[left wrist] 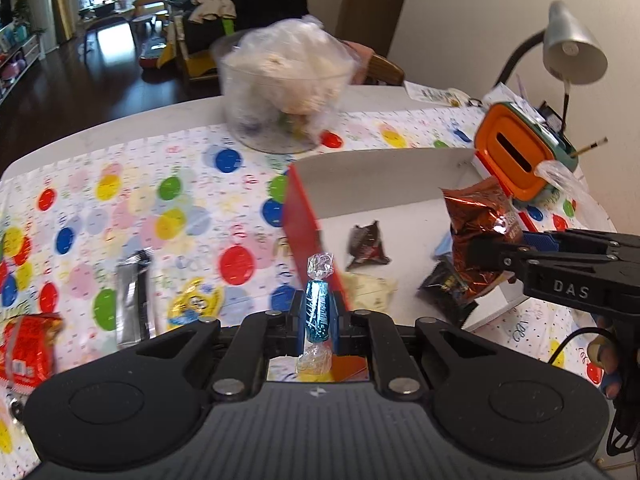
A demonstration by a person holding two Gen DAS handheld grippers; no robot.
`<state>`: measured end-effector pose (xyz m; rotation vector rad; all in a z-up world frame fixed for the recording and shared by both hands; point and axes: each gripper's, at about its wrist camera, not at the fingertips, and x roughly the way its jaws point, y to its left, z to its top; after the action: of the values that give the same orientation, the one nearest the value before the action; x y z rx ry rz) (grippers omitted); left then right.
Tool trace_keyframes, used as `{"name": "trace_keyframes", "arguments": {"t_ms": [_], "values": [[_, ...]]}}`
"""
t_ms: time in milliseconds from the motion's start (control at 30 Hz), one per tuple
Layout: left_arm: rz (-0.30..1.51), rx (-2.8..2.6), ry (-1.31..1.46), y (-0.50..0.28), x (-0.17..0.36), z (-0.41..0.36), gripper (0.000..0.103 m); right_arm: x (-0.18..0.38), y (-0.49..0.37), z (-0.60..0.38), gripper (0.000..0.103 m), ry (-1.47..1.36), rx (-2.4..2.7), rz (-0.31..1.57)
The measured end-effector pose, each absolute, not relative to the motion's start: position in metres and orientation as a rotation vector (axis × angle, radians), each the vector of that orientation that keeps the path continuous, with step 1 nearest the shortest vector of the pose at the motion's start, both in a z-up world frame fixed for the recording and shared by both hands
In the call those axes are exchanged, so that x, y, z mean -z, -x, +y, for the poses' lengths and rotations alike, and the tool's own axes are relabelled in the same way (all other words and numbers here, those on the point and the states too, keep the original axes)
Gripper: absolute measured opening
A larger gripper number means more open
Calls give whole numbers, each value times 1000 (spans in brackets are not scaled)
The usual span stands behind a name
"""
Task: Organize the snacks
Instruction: 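Carry the blue candy and Oreo packet over the red box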
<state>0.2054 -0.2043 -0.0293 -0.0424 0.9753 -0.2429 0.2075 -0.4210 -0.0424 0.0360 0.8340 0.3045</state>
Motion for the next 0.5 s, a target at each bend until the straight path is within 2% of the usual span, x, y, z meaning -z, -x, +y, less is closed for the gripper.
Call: {"name": "trace_keyframes", "arguments": {"t_ms": [500], "values": [[1052,283,-63,-256,52,-282,12,82,-260,-468,38,14,-234,944]]}}
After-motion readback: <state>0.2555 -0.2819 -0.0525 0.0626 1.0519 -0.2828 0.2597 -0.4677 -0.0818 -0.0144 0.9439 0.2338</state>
